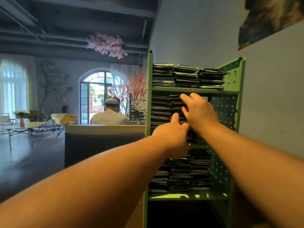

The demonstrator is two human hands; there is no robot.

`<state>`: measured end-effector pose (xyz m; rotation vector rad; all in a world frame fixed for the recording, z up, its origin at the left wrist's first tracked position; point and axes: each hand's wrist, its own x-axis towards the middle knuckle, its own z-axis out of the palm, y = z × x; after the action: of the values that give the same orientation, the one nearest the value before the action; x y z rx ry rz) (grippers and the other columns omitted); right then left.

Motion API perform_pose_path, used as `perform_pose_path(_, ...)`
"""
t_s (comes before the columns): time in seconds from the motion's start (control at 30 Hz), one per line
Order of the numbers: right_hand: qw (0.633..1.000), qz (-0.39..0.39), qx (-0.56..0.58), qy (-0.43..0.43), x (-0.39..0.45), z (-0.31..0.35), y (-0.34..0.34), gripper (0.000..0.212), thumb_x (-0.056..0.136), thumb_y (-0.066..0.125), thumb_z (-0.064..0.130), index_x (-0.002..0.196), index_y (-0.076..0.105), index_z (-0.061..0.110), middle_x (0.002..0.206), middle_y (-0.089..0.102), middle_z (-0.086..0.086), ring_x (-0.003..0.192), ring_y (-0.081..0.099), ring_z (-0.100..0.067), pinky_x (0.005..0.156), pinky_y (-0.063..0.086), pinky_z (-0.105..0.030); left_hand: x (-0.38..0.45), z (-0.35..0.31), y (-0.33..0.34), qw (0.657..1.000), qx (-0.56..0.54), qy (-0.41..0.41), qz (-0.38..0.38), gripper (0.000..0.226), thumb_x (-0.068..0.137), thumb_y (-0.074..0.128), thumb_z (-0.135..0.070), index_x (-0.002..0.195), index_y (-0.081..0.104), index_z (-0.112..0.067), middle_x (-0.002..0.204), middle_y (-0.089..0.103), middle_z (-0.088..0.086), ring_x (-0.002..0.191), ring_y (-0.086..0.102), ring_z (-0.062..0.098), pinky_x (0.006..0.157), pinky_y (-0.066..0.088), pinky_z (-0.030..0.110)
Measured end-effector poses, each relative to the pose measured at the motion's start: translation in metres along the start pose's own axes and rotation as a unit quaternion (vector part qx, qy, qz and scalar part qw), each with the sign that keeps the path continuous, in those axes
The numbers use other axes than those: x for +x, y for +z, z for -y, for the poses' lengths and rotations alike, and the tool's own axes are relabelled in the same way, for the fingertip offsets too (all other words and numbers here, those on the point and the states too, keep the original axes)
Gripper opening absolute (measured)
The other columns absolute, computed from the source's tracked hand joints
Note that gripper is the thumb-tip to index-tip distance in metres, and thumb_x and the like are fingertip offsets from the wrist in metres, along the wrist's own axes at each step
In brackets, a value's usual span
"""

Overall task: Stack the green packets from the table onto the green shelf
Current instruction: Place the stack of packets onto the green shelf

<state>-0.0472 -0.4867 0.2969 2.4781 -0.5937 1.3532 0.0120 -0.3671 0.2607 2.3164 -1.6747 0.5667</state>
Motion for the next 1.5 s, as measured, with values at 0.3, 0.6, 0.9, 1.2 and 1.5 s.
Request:
perform_pose_path(0.3,0.994,-0.066,0.079,0.032,-0.027,-0.022,-0.006,0.046,0.099,0.053,0.016,0.145,0.048,0.017,0.128,0.063,-0.011,0.107,0.061,-0.036,0.088,0.052,-0.049,-0.007,0.004,-0.006,1.000,0.009,-0.001,-0.001,0.056,0.094,0.061,-0.031,0.145,0.041,-0.023,0.169,-0.003,0.012,0.118,0.060,0.039,0.075,0.046,0.040)
perform_pose_path(0.6,0.996,0.035,0.009,0.083,-0.033,-0.040,-0.007,0.034,0.103,0.045,0.024,0.133,0.057,0.014,0.116,0.068,-0.012,0.107,0.057,-0.033,0.091,0.047,-0.047,-0.008,0.003,-0.007,0.998,0.012,0.001,-0.054,0.044,0.095,0.056,-0.027,0.138,0.049,-0.022,0.168,0.009,0.010,0.111,0.063,0.035,0.070,0.042,0.037)
perform_pose_path(0.9,0.997,0.032,0.005,0.068,-0.026,-0.032,-0.012,0.036,0.102,0.049,0.026,0.136,0.053,0.016,0.128,0.065,-0.007,0.120,0.053,-0.030,0.104,0.043,-0.050,-0.010,0.000,-0.010,0.997,0.034,0.009,-0.073,0.040,0.096,0.054,-0.028,0.135,0.051,-0.020,0.163,0.022,0.011,0.108,0.063,0.032,0.070,0.042,0.037)
perform_pose_path(1.2,0.995,-0.046,-0.051,-0.078,-0.022,-0.019,-0.011,0.017,0.091,0.068,0.015,0.106,0.076,0.016,0.090,0.062,-0.009,0.090,0.056,-0.032,0.064,0.049,-0.039,-0.008,0.000,-0.006,0.997,0.039,0.006,-0.062,0.042,0.095,0.056,-0.029,0.135,0.049,-0.019,0.154,0.032,0.011,0.101,0.061,0.030,0.070,0.042,0.036)
perform_pose_path(1.5,0.971,0.059,-0.158,-0.168,-0.016,-0.002,-0.021,0.023,0.099,0.054,0.014,0.116,0.068,0.021,0.100,0.057,-0.005,0.081,0.062,-0.028,0.055,0.040,-0.033,-0.012,0.000,-0.001,0.996,0.055,0.023,-0.062,0.045,0.093,0.060,-0.031,0.136,0.053,-0.021,0.150,0.037,0.009,0.078,0.048,0.021,0.061,0.038,0.035)
